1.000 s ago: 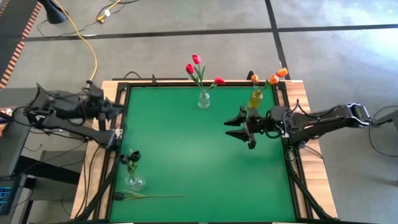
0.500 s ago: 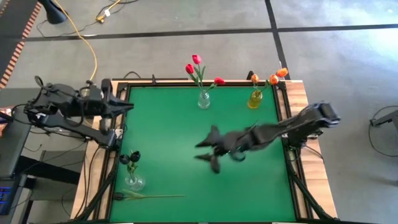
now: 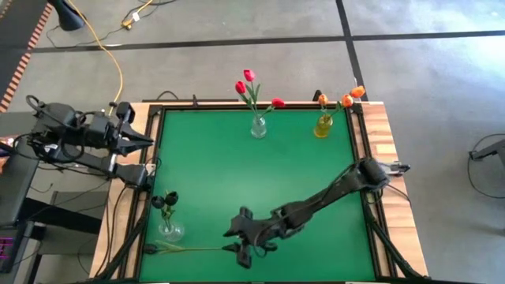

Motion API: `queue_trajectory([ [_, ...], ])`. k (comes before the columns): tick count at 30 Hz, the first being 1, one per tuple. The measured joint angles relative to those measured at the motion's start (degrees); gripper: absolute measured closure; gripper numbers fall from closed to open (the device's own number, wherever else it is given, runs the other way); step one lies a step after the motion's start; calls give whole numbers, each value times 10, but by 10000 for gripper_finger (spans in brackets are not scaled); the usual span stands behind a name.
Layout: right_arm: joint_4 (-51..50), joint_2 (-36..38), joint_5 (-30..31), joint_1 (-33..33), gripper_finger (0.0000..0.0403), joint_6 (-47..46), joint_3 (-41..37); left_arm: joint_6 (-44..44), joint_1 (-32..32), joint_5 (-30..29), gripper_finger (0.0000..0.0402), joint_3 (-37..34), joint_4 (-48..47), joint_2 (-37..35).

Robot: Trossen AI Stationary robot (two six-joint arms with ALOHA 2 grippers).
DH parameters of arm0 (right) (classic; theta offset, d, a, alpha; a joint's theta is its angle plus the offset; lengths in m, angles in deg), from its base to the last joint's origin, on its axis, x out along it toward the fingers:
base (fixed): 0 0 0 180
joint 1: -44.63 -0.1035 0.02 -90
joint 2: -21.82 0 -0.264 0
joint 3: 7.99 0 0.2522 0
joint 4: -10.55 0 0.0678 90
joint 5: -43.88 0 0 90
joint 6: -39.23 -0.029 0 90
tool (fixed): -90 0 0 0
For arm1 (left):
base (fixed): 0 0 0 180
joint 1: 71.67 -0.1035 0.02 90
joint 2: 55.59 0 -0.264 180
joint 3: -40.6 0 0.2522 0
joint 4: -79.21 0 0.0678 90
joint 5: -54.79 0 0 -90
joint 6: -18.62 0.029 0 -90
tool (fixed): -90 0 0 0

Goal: Sort flowers into vase by color
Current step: Put the black flower into the bottom transparent vase

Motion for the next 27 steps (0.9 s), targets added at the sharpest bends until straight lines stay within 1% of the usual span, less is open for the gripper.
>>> queue_trajectory([
  [3,32,-41,0,-1,175,0,6,-9,0,3,382,0,-1,-1],
  [8,95,-106,0,3,175,35,7,-31,0,12,382,0,-1,-2],
  [16,92,-193,1,-1,175,111,57,-61,0,3,382,0,-2,-2],
  [22,73,-211,8,-11,175,134,64,-87,0,-34,382,0,-3,-2],
  [25,46,-210,42,-20,177,140,65,-89,0,-61,382,0,-4,-2],
  [27,42,-210,53,-22,186,136,65,-92,0,-73,382,0,-3,-2],
])
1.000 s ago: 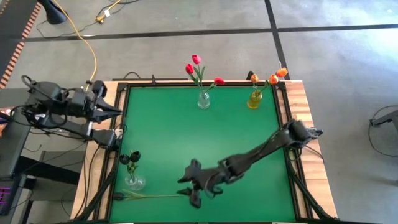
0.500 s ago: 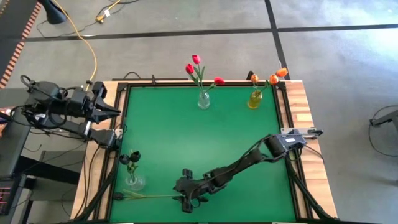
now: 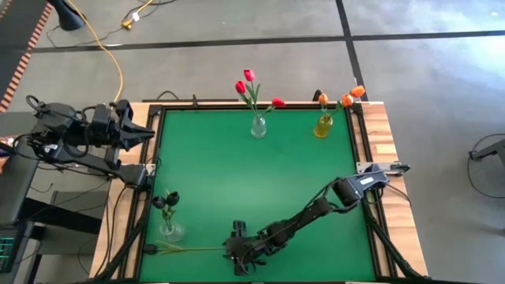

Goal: Sort flowers into vase by color
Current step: Put the black flower into the bottom transparent vase

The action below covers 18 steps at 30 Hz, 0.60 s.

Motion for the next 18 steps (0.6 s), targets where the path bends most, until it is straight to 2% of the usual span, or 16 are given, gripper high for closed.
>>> queue_trajectory([
  [4,-4,0,-4,1,237,-13,0,-11,0,-7,382,0,0,0],
  [10,-11,2,-25,3,376,-18,-1,-37,0,-23,382,0,3,0],
  [12,-16,2,-36,3,385,-12,0,-49,0,-34,382,0,3,0],
  [15,-39,11,-51,6,380,3,0,-67,0,-40,382,0,3,0],
  [18,-65,28,-65,10,387,46,-2,-79,0,-40,382,0,3,0],
])
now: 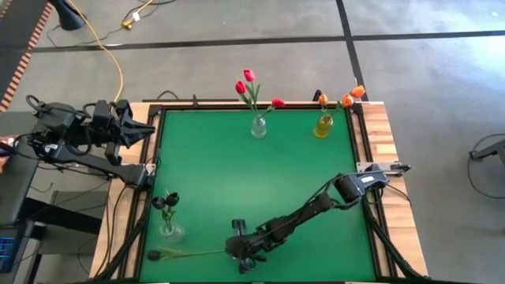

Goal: Sort flowers into vase by color
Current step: Put the black flower into the bottom transparent vase

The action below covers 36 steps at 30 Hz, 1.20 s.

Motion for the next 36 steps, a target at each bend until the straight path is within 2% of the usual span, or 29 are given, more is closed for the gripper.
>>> queue_trajectory([
  [4,-22,22,-8,12,387,59,-3,-7,0,0,382,0,0,0],
  [13,-64,103,-48,69,387,84,-3,-7,0,2,382,0,0,0],
  [17,-90,150,-110,88,387,106,-3,4,0,11,382,0,0,0],
  [24,-128,243,-274,133,387,115,-2,29,0,11,382,0,0,0],
  [28,-134,298,-344,144,387,115,-2,38,0,-11,382,0,-1,-2],
  [31,-138,341,-358,147,387,115,-2,56,0,-38,381,0,-1,-6],
  [36,-120,408,-346,159,387,124,-2,90,0,-69,381,0,0,-9],
])
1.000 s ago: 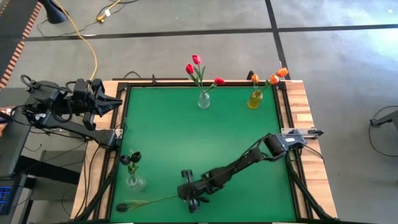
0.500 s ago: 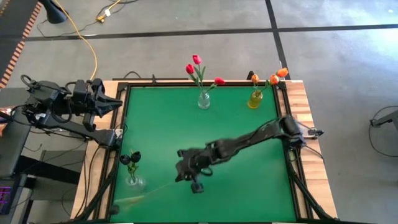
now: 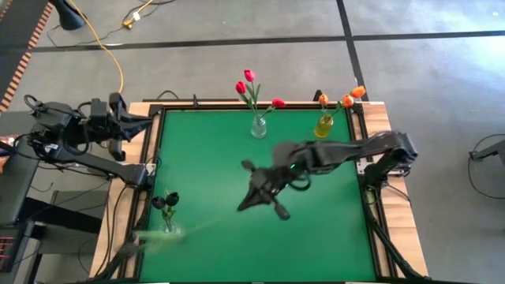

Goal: Sort flowers into vase by color
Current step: Put the black flower into the bottom transparent vase

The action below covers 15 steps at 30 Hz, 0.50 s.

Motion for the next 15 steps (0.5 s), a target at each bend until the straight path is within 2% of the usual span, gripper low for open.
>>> queue_trajectory([
  [3,35,29,38,9,387,18,0,19,0,-19,381,0,0,0],
  [8,173,42,84,36,387,35,1,46,0,-72,375,0,2,9],
  [15,355,14,197,61,386,43,1,123,0,-70,323,0,80,33],
])
